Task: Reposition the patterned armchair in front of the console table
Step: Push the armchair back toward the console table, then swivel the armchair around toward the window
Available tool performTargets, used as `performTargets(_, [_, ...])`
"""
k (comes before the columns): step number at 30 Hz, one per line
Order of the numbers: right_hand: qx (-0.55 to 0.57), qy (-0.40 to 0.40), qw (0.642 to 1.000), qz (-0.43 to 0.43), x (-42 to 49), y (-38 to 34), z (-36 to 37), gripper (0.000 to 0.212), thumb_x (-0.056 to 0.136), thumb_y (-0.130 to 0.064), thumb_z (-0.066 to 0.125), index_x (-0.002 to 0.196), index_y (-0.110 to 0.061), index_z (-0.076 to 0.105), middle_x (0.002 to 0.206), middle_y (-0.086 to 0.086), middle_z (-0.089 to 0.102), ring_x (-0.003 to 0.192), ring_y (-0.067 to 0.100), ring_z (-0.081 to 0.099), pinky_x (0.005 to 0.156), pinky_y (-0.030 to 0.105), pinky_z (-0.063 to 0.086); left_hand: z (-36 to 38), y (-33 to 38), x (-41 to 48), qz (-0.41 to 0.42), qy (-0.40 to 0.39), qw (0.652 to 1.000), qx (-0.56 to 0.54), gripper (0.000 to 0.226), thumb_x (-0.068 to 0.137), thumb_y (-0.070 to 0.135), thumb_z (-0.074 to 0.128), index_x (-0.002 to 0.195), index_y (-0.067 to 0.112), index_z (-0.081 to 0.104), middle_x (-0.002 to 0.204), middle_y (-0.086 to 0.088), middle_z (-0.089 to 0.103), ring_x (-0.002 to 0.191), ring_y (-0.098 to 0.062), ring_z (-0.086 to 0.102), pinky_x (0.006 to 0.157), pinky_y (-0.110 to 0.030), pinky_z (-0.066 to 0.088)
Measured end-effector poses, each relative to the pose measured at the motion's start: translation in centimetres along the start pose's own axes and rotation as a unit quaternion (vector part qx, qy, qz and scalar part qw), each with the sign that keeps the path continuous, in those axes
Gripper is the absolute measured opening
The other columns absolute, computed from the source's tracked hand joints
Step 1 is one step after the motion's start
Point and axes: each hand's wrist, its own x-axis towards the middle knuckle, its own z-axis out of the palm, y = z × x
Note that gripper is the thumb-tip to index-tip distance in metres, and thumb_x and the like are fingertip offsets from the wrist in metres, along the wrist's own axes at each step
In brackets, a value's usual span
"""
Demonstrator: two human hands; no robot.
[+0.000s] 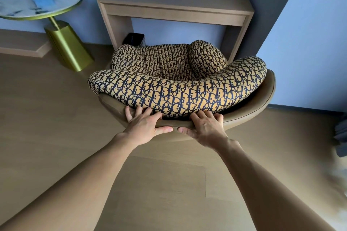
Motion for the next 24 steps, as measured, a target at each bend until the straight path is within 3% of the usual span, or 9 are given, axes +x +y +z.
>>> performTargets(6, [0.004, -0.013, 1.000, 0.013, -0.5, -0.9, 0.0, 0.093, 0.071, -0.093, 0.004, 0.110, -0.023, 0.052, 0.114, 0.000, 0.057, 0.114, 0.024, 0.047, 0.100, 0.048, 0.030, 0.4, -0.8, -0.5, 0.010, -0.003, 1.000, -0.004, 0.092, 0.065, 0.096, 0.010, 0.119, 0.035, 0.052, 0.127, -0.003, 0.051, 0.130, -0.033, 0.033, 0.113, -0.070, 0.003])
performTargets(10, [-0.006, -0.035, 0.998, 0.043, -1.2, -2.3, -0.3, 0.085, 0.082, -0.085, 0.012, 0.121, -0.021, 0.051, 0.125, 0.003, 0.056, 0.122, 0.027, 0.047, 0.111, 0.051, 0.027, -0.1, -0.3, -2.7, -0.003, 0.013, 0.999, 0.040, 0.094, 0.076, 0.091, 0.016, 0.141, 0.027, 0.039, 0.145, -0.010, 0.046, 0.142, -0.031, 0.030, 0.118, -0.066, 0.002])
performTargets(12, [-0.017, -0.029, 0.997, 0.070, -1.7, -3.6, -0.3, 0.075, 0.090, -0.078, 0.018, 0.126, -0.019, 0.049, 0.130, 0.004, 0.056, 0.127, 0.028, 0.046, 0.118, 0.052, 0.022, -0.1, 0.0, -4.5, 0.014, 0.005, 0.998, 0.062, 0.105, 0.076, 0.088, 0.036, 0.154, 0.019, 0.020, 0.162, -0.012, 0.025, 0.152, -0.032, 0.014, 0.121, -0.063, 0.002])
performTargets(15, [-0.041, -0.023, 0.994, 0.104, -2.7, -5.3, -0.2, 0.065, 0.098, -0.068, 0.026, 0.136, -0.018, 0.043, 0.139, 0.004, 0.050, 0.139, 0.027, 0.037, 0.122, 0.054, 0.016, -0.7, -0.4, -6.7, 0.045, -0.048, 0.997, 0.042, 0.120, 0.076, 0.081, 0.051, 0.158, 0.017, -0.008, 0.168, -0.014, -0.009, 0.153, -0.033, -0.012, 0.123, -0.058, 0.003])
performTargets(18, [-0.047, -0.064, 0.989, 0.128, -3.0, -6.9, -2.6, 0.069, 0.098, -0.060, 0.045, 0.149, -0.017, 0.030, 0.153, 0.004, 0.038, 0.149, 0.028, 0.024, 0.120, 0.058, 0.019, -3.6, -2.1, -8.1, 0.062, -0.096, 0.991, 0.064, 0.111, 0.082, 0.074, 0.054, 0.157, 0.028, -0.013, 0.166, -0.009, -0.019, 0.152, -0.031, -0.017, 0.122, -0.060, -0.004])
performTargets(21, [-0.046, -0.075, 0.986, 0.142, -2.4, -8.6, -7.0, 0.074, 0.095, -0.052, 0.057, 0.153, -0.017, 0.026, 0.160, 0.006, 0.032, 0.152, 0.028, 0.020, 0.119, 0.061, 0.021, -7.9, -4.4, -8.9, 0.024, -0.039, 0.994, 0.094, 0.105, 0.084, 0.068, 0.056, 0.157, 0.033, -0.011, 0.167, -0.010, -0.012, 0.153, -0.037, -0.011, 0.119, -0.064, -0.007])
performTargets(24, [-0.034, -0.022, 0.988, 0.148, -0.9, -11.6, -12.9, 0.084, 0.094, -0.055, 0.055, 0.158, -0.019, 0.015, 0.168, 0.005, 0.020, 0.156, 0.029, 0.010, 0.122, 0.062, 0.015, -14.0, -7.7, -9.1, -0.039, 0.054, 0.996, 0.062, 0.104, 0.084, 0.072, 0.051, 0.157, 0.031, -0.010, 0.168, -0.013, -0.008, 0.152, -0.041, -0.005, 0.121, -0.063, -0.003])
